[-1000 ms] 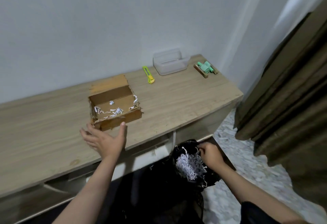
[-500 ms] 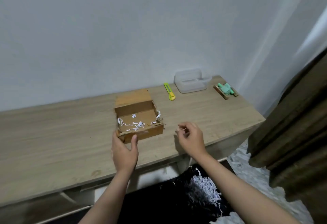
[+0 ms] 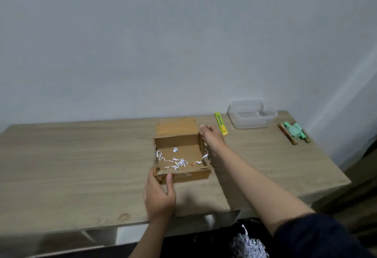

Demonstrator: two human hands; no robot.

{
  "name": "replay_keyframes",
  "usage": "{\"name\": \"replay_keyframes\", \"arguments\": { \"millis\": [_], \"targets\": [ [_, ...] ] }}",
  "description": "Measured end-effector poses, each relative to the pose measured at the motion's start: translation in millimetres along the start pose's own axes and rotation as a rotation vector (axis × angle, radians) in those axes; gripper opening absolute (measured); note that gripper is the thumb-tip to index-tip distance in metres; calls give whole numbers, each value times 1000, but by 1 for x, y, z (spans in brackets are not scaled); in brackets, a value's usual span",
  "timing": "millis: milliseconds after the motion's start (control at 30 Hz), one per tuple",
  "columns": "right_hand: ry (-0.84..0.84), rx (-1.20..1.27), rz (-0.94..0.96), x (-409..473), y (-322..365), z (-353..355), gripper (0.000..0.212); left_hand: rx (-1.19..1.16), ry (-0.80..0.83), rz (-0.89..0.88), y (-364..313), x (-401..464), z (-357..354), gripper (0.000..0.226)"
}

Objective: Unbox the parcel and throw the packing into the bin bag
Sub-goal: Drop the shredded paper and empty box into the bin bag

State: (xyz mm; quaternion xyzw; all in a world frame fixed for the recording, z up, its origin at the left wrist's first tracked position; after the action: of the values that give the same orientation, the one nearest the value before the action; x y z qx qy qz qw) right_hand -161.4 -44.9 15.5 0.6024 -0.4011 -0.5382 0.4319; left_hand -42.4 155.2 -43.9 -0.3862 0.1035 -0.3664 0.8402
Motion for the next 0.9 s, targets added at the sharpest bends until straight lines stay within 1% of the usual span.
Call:
{"name": "replay_keyframes", "arguments": {
  "millis": [67,167,333,400,500,600,667,733,767,867,900],
  "targets": [
    [52,39,-27,7,13,-14,50,-7,8,12,0,1,0,64],
    [111,166,-102,7,21,-25,33,17,-8,43,-1,2,0,67],
    [189,298,-142,1,13,-19,37,33,-7,59,-2,1,0,66],
    [218,355,-137,-4,13,-14,43,33,-1,58,-1,1,0,66],
    [202,303,-70,-10,11,-8,49,41,-14,53,-2,1,0,65],
    [229,293,-86,-14,4,-3,63,37,-19,45,-3,0,1,66],
    [215,290,-90,-20,0,2,62,25,-28,35,-3,0,2,67],
    [189,313,-122,-26,-7,3,52,14,-37,23,-3,-1,2,68],
    [185,313,-117,-30,-9,3,51,10,-41,20,-3,-1,2,68],
    [206,276,-95,-40,-13,4,73,-3,-38,15,-2,-1,3,64],
    [195,264,-89,-41,-14,5,75,-10,-34,7,-2,-1,3,63]
  ]
}}
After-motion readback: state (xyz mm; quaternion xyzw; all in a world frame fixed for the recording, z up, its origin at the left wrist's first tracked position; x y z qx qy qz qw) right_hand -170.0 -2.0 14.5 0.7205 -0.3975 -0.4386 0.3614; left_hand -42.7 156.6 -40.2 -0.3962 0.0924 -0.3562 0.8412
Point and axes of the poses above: each hand's wrist, its own x-axis towards the middle knuckle, its own z-axis out of the back of the hand, y = z × x, the point moved 2 cm from there along x, towards the middle knuckle, and after that the axes turned 15 degrees about x, right-handed, at the moved point
